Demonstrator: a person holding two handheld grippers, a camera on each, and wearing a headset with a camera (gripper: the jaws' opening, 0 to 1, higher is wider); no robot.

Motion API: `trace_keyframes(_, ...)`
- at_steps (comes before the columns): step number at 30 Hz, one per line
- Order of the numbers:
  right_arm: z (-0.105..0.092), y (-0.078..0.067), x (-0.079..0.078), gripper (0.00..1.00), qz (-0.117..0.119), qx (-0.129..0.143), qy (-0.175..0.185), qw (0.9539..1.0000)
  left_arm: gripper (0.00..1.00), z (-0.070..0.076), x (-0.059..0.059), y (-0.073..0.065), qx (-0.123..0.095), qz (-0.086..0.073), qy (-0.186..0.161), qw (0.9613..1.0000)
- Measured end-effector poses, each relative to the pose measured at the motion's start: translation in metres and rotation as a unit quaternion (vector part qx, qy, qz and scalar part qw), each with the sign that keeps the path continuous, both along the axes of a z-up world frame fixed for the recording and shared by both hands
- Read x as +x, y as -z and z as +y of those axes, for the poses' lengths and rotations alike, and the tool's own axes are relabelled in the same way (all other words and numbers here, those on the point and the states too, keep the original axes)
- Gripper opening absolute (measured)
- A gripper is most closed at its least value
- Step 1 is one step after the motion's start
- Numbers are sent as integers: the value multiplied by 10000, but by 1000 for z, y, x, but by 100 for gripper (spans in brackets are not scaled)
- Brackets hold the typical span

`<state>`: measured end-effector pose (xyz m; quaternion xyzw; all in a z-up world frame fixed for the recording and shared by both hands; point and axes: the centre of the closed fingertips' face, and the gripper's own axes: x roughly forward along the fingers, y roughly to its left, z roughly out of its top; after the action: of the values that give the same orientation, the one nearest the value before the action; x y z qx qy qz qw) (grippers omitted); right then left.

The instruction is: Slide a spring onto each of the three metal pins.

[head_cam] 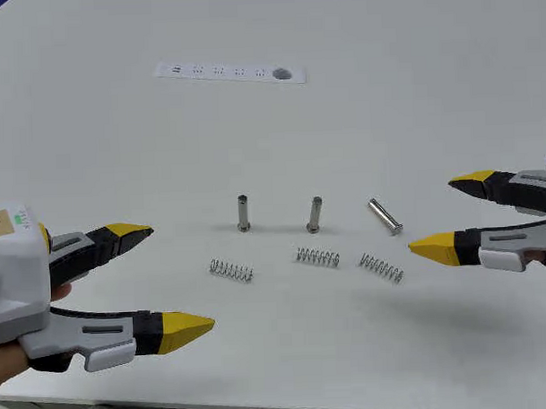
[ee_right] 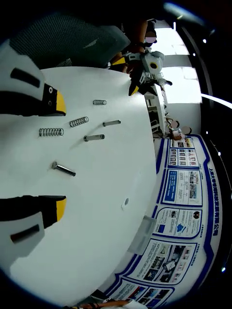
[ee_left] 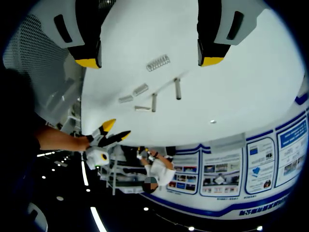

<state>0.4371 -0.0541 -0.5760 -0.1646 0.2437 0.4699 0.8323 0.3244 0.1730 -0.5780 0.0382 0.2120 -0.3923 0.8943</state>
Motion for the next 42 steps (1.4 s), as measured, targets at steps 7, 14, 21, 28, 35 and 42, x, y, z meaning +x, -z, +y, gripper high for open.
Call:
trace_keyframes(7, 10, 8, 14, 62, 159, -110, 20, 9998, 83, -5, -3, 1, -12, 13, 25, 10000)
trace_keyframes(14, 16, 19, 27, 55, 330, -329, 95, 9989, 83, -7, -3, 1, -45, 12, 19, 10000)
trace_keyframes(21, 21, 34, 40, 45, 491, -643, 223, 9965, 82, -6, -4, 2, -74, 34, -8, 10000)
trace_keyframes(28, 24, 48, 49, 34, 660, -1006, 395, 9919, 82, -6, -5, 5, -105, 64, -21, 9999)
trace_keyframes(35, 27, 57, 56, 27, 813, -1200, 569, 9878, 81, -6, -4, 6, -121, 64, -32, 9999)
trace_keyframes(42, 28, 65, 62, 22, 926, -1327, 698, 9844, 81, -6, -4, 8, -129, 84, -27, 9999)
